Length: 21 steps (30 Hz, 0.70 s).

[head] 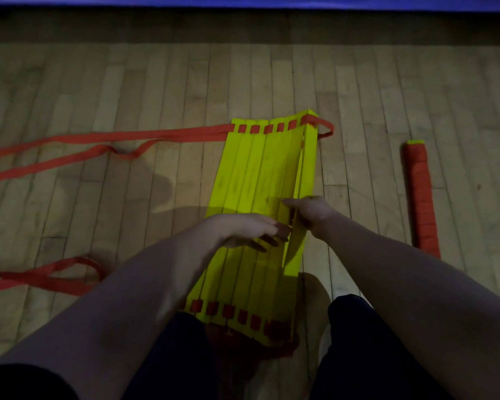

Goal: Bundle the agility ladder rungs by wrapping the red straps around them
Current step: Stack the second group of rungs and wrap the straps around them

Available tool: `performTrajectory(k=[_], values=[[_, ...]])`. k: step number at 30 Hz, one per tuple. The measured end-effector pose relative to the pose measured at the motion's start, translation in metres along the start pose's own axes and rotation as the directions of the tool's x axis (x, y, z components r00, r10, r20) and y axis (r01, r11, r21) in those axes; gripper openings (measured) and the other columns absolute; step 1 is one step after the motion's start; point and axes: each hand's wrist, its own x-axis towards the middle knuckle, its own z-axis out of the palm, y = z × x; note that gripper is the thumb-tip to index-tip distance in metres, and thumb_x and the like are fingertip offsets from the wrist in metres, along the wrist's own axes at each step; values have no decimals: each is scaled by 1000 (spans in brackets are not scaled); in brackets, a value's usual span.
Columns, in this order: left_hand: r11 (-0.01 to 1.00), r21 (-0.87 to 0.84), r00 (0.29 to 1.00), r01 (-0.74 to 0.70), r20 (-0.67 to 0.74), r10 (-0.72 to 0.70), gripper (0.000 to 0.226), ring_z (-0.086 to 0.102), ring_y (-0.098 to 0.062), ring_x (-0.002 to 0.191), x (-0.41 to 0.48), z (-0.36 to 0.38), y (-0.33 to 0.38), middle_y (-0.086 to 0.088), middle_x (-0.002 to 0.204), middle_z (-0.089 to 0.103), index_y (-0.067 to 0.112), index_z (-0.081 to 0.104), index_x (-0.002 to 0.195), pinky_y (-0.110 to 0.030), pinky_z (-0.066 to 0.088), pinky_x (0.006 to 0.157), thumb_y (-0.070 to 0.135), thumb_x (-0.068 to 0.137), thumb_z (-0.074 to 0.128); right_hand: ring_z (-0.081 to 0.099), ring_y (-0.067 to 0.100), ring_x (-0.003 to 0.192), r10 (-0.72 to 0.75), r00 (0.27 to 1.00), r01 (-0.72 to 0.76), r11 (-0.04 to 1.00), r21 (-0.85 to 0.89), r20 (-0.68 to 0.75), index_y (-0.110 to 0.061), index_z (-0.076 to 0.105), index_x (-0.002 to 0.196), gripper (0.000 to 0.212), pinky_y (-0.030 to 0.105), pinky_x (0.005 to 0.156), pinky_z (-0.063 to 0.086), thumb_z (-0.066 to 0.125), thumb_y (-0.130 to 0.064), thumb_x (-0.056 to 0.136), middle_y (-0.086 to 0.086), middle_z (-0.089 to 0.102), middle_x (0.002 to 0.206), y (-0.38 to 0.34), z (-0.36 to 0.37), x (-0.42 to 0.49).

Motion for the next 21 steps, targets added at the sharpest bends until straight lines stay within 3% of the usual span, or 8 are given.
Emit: performTrajectory(k=[2, 4, 7, 11, 14, 16, 18, 21], values=[[995, -68, 984, -73, -166, 61, 16, 63, -11, 85, 6, -8, -4, 1, 95, 68, 18, 66, 105, -24, 48, 70, 12, 94, 56, 60, 24, 68, -13, 1000, 12, 1000, 14, 22, 3, 60, 106, 24, 34, 60, 52, 68, -7, 86, 12, 62, 82, -2, 1, -2], [991, -71, 886, -110, -459, 66, 14, 62, -20, 80, 18, -15, -10, -4, 84, 65, 12, 66, 97, -25, 44, 63, 3, 89, 59, 57, 25, 63, -21, 997, 17, 998, 55, 77, 1, 60, 94, 6, 37, 60, 50, 60, -1, 89, 12, 58, 75, -5, 4, -4], [996, 88, 733, 7, -678, 54, 29, 61, -31, 104, 34, -22, -20, -16, 113, 63, 4, 63, 113, -28, 45, 74, 11, 85, 67, 44, 22, 53, -60, 993, 53, 996, 77, 104, -1, 55, 94, 10, 37, 56, 41, 58, 3, 85, 10, 43, 65, -9, 10, -8], [999, 39, 764, 0, -645, 26, 54, 55, -29, 119, 34, -22, -18, -15, 132, 56, 2, 54, 130, -32, 43, 95, 37, 89, 63, 51, 24, 59, -79, 987, 60, 989, 136, 141, -4, 49, 111, 33, 34, 54, 42, 55, 6, 80, 11, 48, 75, -14, 16, -13], [984, -162, 811, -77, -584, -33, 65, 59, -26, 110, 30, -21, -13, -8, 121, 65, 10, 65, 112, -37, 44, 92, 64, 77, 58, 60, 24, 63, -87, 968, 51, 987, 154, 236, -4, 61, 92, 24, 33, 60, 46, 44, 6, 79, 9, 62, 74, -17, 15, -17], [960, -262, 848, -96, -526, -59, 61, 57, -21, 111, 26, -21, -11, -2, 120, 65, 17, 64, 109, -36, 42, 87, 68, 76, 61, 61, 23, 62, -73, 957, 29, 987, 159, 282, -5, 64, 82, 29, 32, 63, 49, 38, 6, 78, 8, 66, 69, -18, 12, -18], [952, -294, 873, -87, -483, -69, 97, 53, -21, 119, 24, -23, -11, -1, 131, 59, 16, 55, 128, -36, 41, 85, 77, 54, 70, 57, 25, 61, -57, 950, 7, 987, 162, 306, -3, 63, 79, 30, 33, 64, 47, 34, 5, 75, 10, 63, 68, -18, 9, -19], [943, -316, 854, -106, -514, -77, 103, 45, -25, 128, 24, -22, -9, -3, 142, 45, 12, 37, 142, -37, 41, 90, 60, 61, 79, 50, 27, 59, -18, 957, -25, 989, 143, 291, -1, 58, 76, 23, 32, 61, 46, 35, 3, 74, 13, 54, 66, -19, 9, -18]])
